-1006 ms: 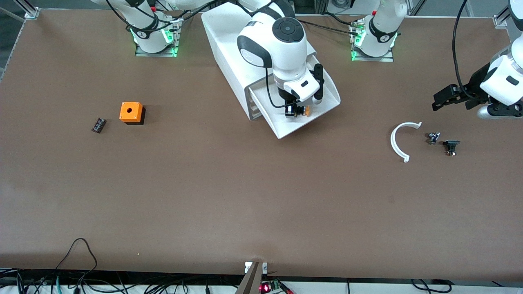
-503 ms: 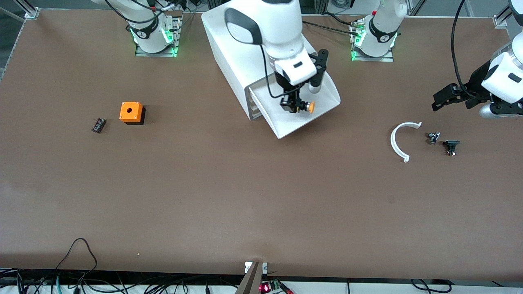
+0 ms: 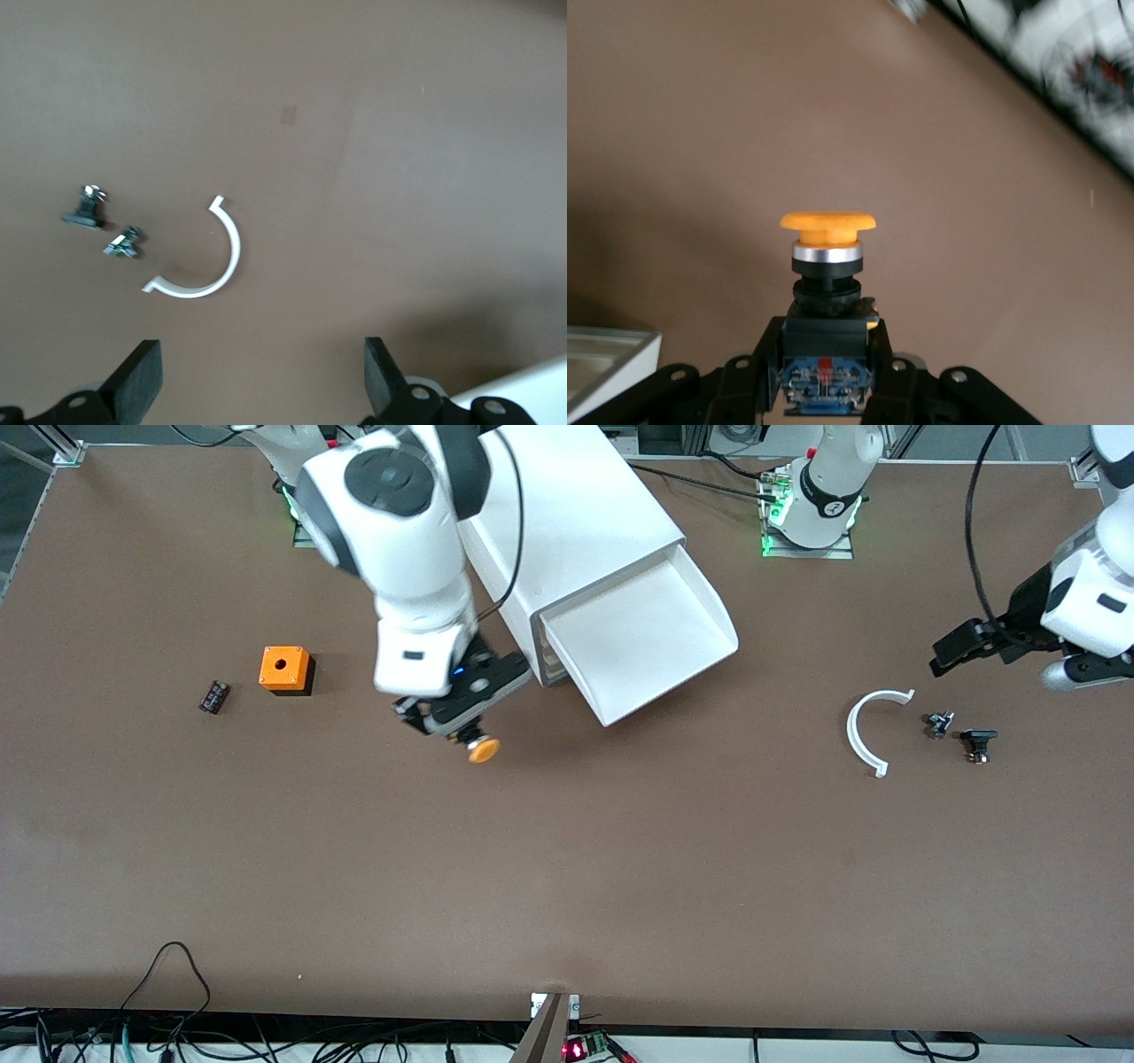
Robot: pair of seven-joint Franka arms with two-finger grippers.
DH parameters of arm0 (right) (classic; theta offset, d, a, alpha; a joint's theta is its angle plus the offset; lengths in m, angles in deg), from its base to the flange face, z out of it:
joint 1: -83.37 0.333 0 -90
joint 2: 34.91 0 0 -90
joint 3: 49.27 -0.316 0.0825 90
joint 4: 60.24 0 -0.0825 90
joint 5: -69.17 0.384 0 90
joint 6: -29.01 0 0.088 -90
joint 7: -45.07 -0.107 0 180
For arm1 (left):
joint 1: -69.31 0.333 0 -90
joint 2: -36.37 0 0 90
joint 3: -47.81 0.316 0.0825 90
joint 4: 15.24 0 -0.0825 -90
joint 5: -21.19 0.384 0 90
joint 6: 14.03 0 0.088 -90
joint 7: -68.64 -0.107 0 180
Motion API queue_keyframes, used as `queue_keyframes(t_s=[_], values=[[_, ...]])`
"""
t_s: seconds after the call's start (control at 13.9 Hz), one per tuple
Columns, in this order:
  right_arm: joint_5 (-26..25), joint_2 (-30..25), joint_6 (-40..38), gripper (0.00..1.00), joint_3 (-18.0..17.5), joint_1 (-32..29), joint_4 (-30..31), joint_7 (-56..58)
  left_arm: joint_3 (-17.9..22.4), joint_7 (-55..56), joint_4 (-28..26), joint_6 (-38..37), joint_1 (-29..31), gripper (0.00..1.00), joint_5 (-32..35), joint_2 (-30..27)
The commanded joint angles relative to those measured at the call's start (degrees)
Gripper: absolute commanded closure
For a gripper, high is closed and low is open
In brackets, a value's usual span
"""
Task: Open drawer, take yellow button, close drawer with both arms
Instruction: 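Lift the yellow button out of the drawer with the right gripper, then set the button by the orange box while the left gripper shuts the drawer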
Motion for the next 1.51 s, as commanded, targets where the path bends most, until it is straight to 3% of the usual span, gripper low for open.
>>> queue_keyframes(t_s=[0.0,0.22,0.5,0.65,0.79,0.93,1.08,1.15,1.22,1.29,1.44], values=[[0.93,-5.06,0.25,0.86,-0.51,-6.26,11.06,-7.83,-3.19,13.69,-6.04,6.9,-2.87,0.0,2.18,-0.26],[1.02,-4.98,-0.72,0.86,-0.24,-14.43,16.07,-9.77,-5.48,24.59,-10.52,16.65,-6.04,0.0,2.35,1.5],[0.4,-3.75,4.36,0.86,-0.16,-25.24,22.31,-3.91,-7.07,34.0,-14.66,27.89,-8.76,0.0,2.35,6.32],[0.76,-3.48,11.98,0.86,-0.24,-28.95,27.83,-0.91,-7.16,35.78,-17.9,34.67,-11.13,0.0,3.22,8.0],[0.76,-3.39,25.14,0.85,-0.16,-30.1,36.34,1.03,-7.16,42.6,-20.72,38.99,-14.21,0.0,3.5,8.97],[0.4,-2.78,41.12,0.85,0.19,-30.89,45.05,3.92,-7.77,46.5,-22.31,39.53,-17.2,0.0,3.58,8.89],[0.4,-2.17,47.44,0.84,0.81,-31.16,48.25,5.43,-11.62,52.45,-23.54,39.45,-17.47,0.0,3.58,8.27],[0.4,-2.25,46.84,0.66,0.99,-31.16,48.17,4.74,-14.08,56.58,-23.81,39.36,-17.47,0.0,3.58,7.84],[0.84,-2.51,45.87,0.22,0.9,-31.16,47.82,3.86,-16.19,59.66,-24.42,39.1,-17.47,0.0,3.58,7.48],[0.84,-2.78,44.21,0.0,0.9,-31.16,47.03,2.02,-18.56,61.35,-24.77,38.83,-17.47,0.0,3.58,7.22],[0.76,-3.83,36.94,0.0,-0.06,-31.07,43.88,-4.55,-23.05,63.38,-25.56,38.65,-17.47,0.0,3.5,6.78]])
